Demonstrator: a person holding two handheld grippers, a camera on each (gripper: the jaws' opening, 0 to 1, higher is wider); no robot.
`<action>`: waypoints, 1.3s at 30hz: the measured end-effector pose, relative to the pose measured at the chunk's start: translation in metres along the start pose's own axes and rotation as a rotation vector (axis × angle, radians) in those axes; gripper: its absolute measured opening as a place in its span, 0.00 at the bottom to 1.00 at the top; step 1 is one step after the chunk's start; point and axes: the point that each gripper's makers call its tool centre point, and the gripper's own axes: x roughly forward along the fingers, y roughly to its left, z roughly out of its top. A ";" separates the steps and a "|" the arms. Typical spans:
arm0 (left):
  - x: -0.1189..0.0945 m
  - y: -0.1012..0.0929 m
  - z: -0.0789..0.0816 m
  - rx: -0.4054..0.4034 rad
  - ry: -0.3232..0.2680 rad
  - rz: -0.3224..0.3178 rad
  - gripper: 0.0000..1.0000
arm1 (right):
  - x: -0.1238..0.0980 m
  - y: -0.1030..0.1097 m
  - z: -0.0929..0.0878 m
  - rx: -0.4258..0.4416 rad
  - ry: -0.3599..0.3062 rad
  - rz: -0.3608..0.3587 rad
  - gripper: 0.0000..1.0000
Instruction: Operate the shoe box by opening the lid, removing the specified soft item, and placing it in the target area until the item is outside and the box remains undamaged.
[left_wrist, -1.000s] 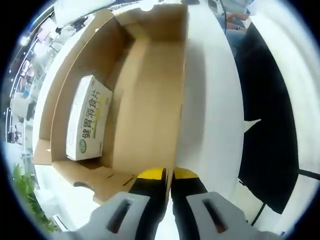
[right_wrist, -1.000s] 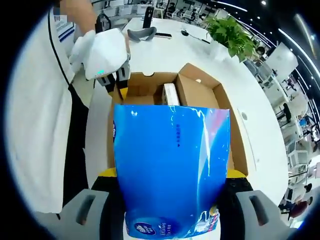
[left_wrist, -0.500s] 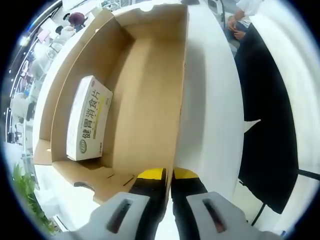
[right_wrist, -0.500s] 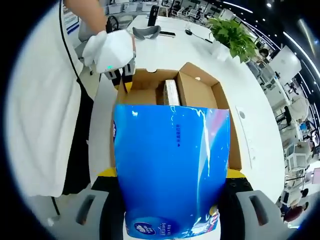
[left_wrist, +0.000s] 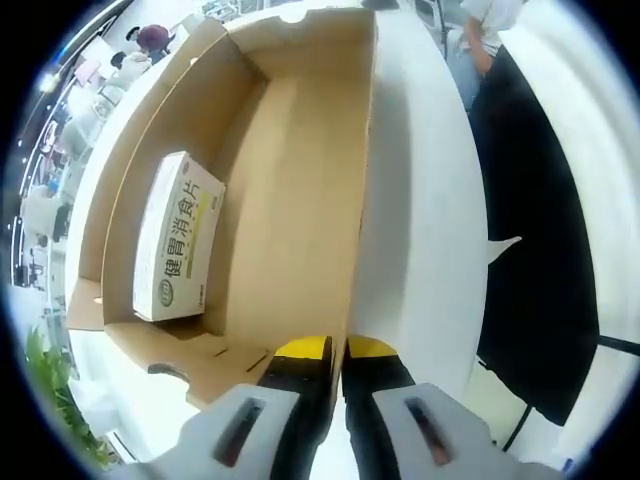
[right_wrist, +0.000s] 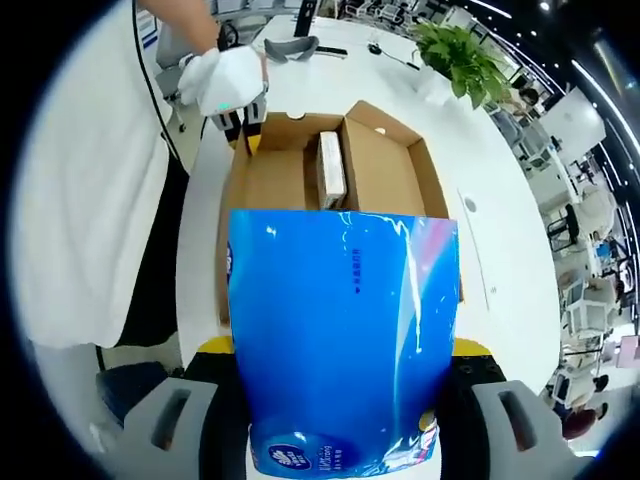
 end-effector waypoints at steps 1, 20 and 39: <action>0.000 0.000 0.000 -0.001 0.000 0.001 0.03 | -0.001 0.000 -0.001 0.003 0.002 0.001 0.76; 0.000 0.000 0.000 -0.001 -0.002 0.001 0.04 | -0.012 -0.003 -0.056 -0.031 0.129 0.029 0.76; -0.001 0.000 0.000 0.001 -0.001 -0.003 0.03 | -0.007 0.005 -0.077 -0.091 0.151 0.073 0.76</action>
